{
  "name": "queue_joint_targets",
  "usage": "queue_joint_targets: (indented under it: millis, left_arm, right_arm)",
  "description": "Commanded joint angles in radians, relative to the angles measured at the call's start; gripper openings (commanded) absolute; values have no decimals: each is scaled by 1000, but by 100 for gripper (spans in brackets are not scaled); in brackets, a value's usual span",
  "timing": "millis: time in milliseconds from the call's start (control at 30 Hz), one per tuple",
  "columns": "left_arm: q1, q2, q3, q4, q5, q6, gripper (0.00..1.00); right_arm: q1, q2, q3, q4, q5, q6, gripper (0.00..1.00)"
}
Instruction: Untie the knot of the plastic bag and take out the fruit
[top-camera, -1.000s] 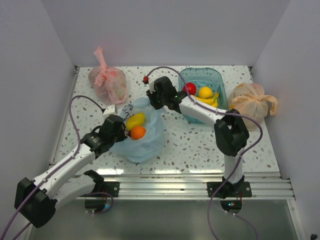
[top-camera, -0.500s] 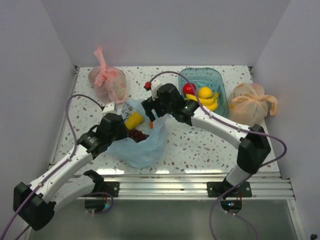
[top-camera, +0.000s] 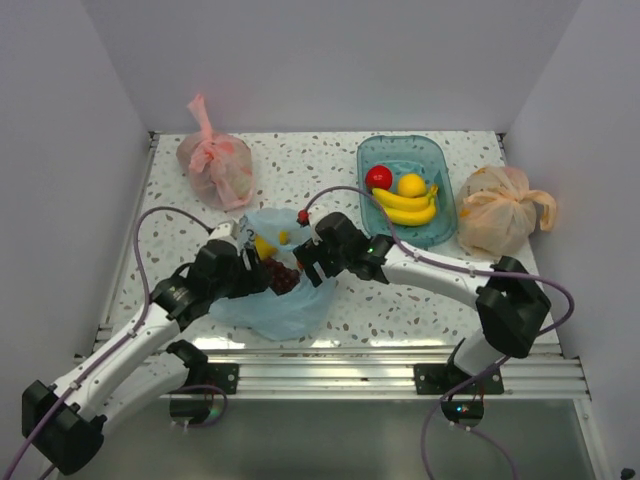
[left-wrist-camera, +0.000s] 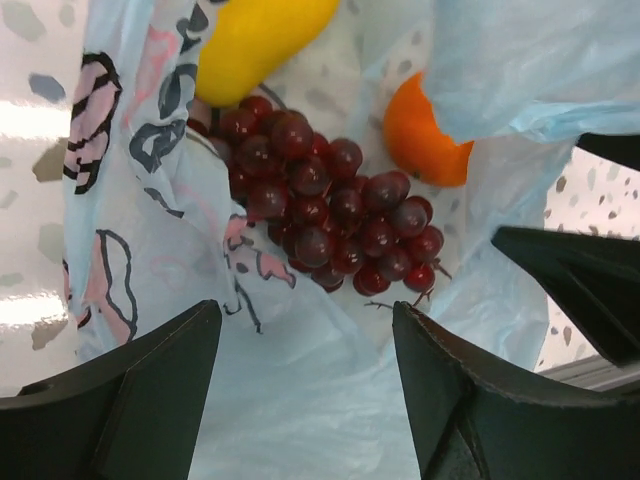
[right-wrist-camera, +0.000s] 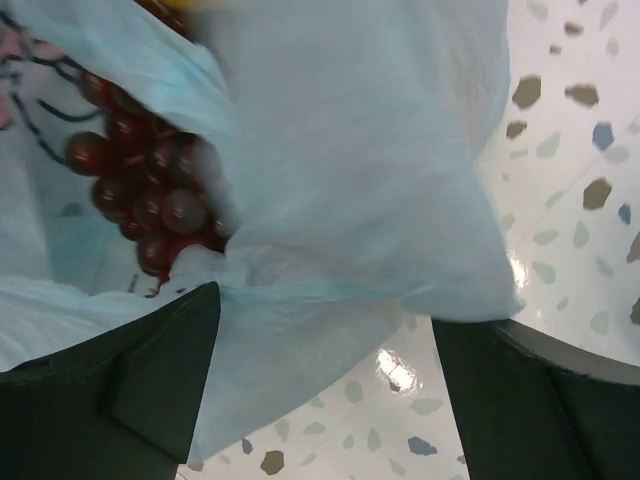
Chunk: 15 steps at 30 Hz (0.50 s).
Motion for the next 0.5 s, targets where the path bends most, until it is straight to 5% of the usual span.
queue_joint_targets:
  millis: [0,200,467]
  left_arm:
    - [-22,-2,-42,-18,63,-17,75]
    - [-101,29,-110,-17,80,-60,75]
    - [-187,85,-102,11,45,-94,77]
  right_arm:
    - [-19,55,-12,-35,97,65,89]
    - [-55,97,23,-167,170,114,89]
    - [-21,-73,75,-198,76,35,89]
